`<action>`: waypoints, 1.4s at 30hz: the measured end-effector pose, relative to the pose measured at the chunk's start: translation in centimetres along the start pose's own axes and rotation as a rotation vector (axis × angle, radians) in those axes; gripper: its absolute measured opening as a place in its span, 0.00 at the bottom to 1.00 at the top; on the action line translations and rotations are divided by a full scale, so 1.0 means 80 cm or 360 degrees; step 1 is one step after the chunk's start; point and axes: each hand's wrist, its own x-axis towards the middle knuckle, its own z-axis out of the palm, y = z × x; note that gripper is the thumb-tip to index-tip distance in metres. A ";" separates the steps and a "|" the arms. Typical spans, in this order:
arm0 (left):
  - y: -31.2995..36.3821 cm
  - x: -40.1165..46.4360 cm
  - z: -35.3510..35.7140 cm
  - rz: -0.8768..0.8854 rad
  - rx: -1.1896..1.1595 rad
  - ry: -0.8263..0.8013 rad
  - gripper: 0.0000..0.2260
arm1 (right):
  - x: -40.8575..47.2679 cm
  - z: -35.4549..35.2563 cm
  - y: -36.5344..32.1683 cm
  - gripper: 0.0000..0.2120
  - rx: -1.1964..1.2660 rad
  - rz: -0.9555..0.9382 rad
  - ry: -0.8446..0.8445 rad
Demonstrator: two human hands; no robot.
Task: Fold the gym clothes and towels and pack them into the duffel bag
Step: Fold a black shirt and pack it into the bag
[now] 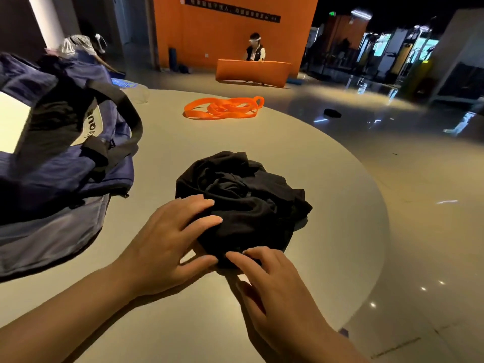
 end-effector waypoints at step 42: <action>-0.049 -0.006 -0.053 -0.0882 0.0088 0.0524 0.02 | 0.048 -0.107 0.160 0.11 0.0136 0.1148 0.0410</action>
